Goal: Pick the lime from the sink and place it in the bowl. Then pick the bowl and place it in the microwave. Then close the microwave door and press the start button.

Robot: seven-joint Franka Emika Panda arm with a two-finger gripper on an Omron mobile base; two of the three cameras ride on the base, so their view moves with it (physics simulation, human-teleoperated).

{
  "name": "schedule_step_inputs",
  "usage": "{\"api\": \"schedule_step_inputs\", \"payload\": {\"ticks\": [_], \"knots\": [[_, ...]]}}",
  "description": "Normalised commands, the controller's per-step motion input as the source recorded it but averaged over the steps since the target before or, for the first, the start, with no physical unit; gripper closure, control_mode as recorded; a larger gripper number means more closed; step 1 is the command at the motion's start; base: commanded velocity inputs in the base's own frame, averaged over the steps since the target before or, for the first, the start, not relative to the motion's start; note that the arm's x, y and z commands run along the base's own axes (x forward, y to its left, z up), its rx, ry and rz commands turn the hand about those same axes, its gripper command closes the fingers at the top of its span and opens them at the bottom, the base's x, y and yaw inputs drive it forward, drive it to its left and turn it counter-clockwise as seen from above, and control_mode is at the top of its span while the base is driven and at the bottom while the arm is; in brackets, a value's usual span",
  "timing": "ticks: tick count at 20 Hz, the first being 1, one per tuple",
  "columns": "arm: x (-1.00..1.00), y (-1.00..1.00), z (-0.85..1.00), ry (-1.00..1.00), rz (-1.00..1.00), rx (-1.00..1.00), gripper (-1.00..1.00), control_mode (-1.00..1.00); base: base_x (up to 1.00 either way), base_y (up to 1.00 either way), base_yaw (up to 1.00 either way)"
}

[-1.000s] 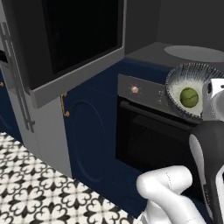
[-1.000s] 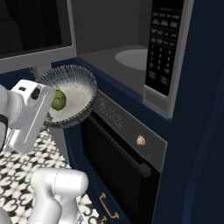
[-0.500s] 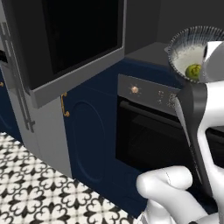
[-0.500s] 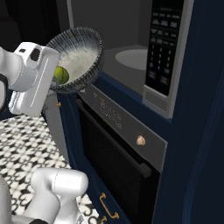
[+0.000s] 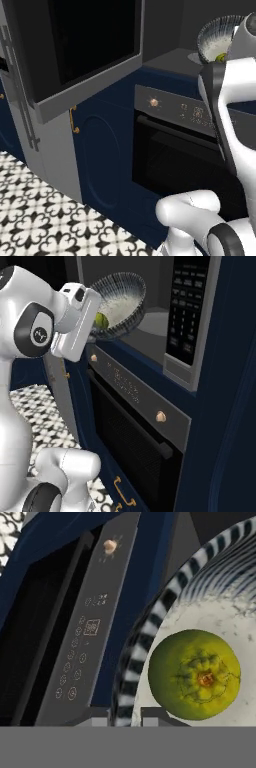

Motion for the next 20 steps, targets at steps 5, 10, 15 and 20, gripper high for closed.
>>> {"api": "schedule_step_inputs", "payload": {"ticks": [5,10,15,20], "knots": [[0.74,-0.53,0.13,0.02,-0.03,0.0,1.0,-1.0,0.0,0.0,0.0],[0.84,-0.62,0.0,0.06,0.0,0.04,1.0,-1.0,0.0,0.0,0.0],[0.73,-0.47,0.0,0.04,0.0,0.04,1.0,-1.0,0.0,0.0,0.0],[0.76,-0.15,-0.04,0.09,0.04,0.0,1.0,-1.0,0.0,0.0,0.0]]}}
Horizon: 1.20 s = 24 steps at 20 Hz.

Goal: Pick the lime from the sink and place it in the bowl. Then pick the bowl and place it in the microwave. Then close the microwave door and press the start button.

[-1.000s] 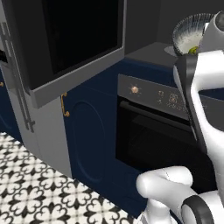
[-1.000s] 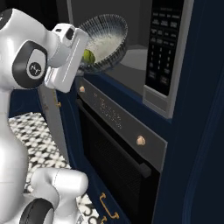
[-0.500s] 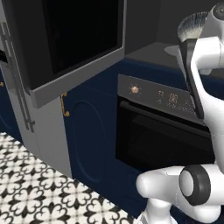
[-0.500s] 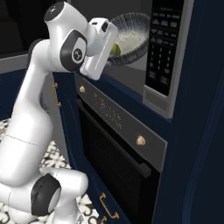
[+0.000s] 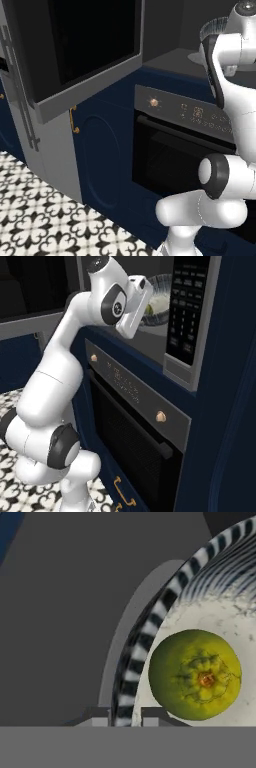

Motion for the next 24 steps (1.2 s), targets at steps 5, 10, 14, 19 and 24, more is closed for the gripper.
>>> {"api": "schedule_step_inputs", "payload": {"ticks": [5,10,14,19,24], "knots": [[0.42,-0.18,-0.26,0.0,0.03,0.0,1.0,-1.0,0.0,0.0,0.0],[0.13,-0.04,-0.4,-0.01,0.0,0.0,1.0,-1.0,0.0,0.0,0.0],[0.14,0.0,-0.36,0.0,0.0,0.0,-1.0,-1.0,0.0,0.0,0.0],[-0.05,0.02,-0.05,-0.12,0.0,0.0,-1.0,-1.0,0.0,0.0,0.0],[-0.04,0.16,0.0,-0.14,-0.05,0.0,-1.0,-1.0,0.0,0.0,0.0]]}}
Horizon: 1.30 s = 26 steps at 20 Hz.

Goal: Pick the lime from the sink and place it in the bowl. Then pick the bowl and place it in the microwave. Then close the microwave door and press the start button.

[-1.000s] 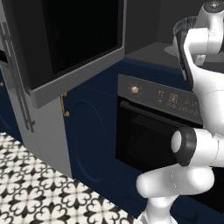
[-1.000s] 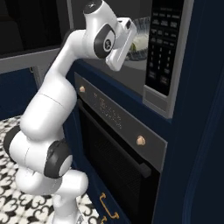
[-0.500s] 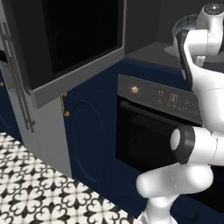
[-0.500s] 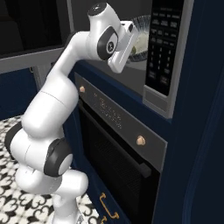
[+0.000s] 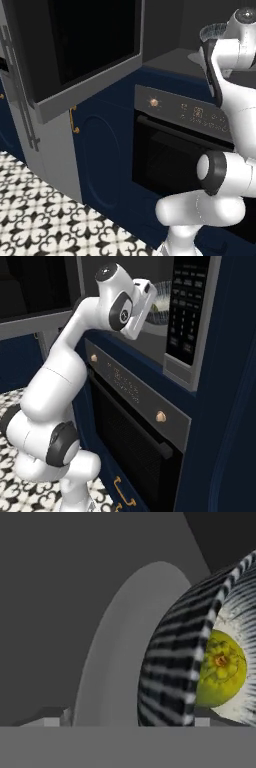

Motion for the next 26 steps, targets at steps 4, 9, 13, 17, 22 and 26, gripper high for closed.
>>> {"api": "schedule_step_inputs", "payload": {"ticks": [4,9,13,17,22,26], "knots": [[-0.17,0.57,0.0,-0.25,-0.09,0.0,-1.0,-1.0,0.0,0.0,0.0],[-0.09,0.65,0.0,-0.31,-0.18,-0.01,-1.0,-1.0,0.0,0.0,0.0],[-0.01,0.4,0.0,-0.4,-0.15,0.0,-1.0,-1.0,0.0,0.0,0.0],[-0.74,0.32,0.04,-0.27,-0.04,0.01,-1.0,-1.0,0.0,0.0,0.0],[-1.0,0.42,0.24,-0.03,-0.03,0.03,-1.0,-1.0,0.0,0.0,0.0],[-1.0,0.29,0.42,0.03,0.0,0.0,-1.0,-1.0,0.0,0.0,0.0]]}}
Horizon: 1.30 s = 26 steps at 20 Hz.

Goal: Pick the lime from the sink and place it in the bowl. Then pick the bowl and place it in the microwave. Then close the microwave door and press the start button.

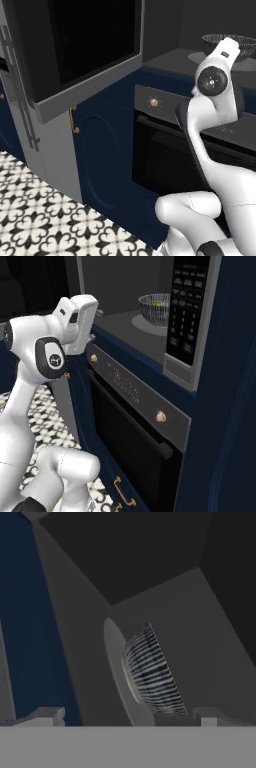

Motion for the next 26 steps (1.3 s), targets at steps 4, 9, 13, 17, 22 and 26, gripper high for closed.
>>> {"api": "schedule_step_inputs", "payload": {"ticks": [4,9,13,17,22,26], "knots": [[-1.0,0.18,0.26,0.2,0.0,-0.02,-1.0,-1.0,0.0,0.0,0.0],[-1.0,0.28,0.04,0.22,0.0,-0.11,-1.0,-1.0,0.0,0.0,0.0],[-1.0,0.49,-0.31,-0.02,0.0,-0.07,-1.0,-1.0,0.0,0.0,0.0],[-1.0,0.48,-0.28,-0.14,0.03,-0.01,-1.0,-1.0,0.0,0.0,0.0],[-0.5,0.97,-0.26,-0.01,0.02,-0.02,-1.0,-1.0,0.0,0.0,0.0],[-0.01,0.99,-0.3,0.0,0.0,-0.09,-1.0,-1.0,0.0,0.0,0.0]]}}
